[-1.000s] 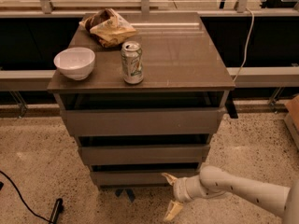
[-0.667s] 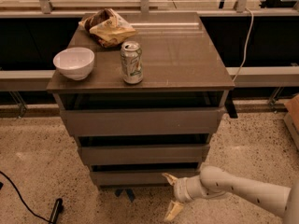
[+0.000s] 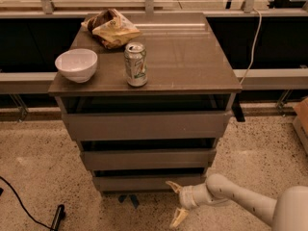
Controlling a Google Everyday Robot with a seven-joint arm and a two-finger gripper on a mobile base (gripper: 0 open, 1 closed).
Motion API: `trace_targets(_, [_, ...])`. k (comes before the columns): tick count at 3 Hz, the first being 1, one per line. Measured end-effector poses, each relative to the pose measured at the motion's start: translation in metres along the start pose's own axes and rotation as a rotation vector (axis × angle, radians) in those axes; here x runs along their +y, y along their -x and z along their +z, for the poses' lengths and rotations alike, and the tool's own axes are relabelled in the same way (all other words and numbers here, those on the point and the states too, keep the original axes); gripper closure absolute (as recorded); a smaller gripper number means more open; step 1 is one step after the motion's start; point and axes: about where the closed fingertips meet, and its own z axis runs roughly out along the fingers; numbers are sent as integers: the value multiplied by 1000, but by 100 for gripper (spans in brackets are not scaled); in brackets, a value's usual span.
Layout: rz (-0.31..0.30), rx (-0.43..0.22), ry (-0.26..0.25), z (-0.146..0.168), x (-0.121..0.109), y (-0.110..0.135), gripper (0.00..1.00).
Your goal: Open bottom drawer
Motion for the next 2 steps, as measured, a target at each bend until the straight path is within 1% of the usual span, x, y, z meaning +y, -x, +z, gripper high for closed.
trace_targets(1, [-68, -44, -6, 24, -14, -29, 0])
trace_targets(2, [-95, -69, -22, 33, -22, -37, 0])
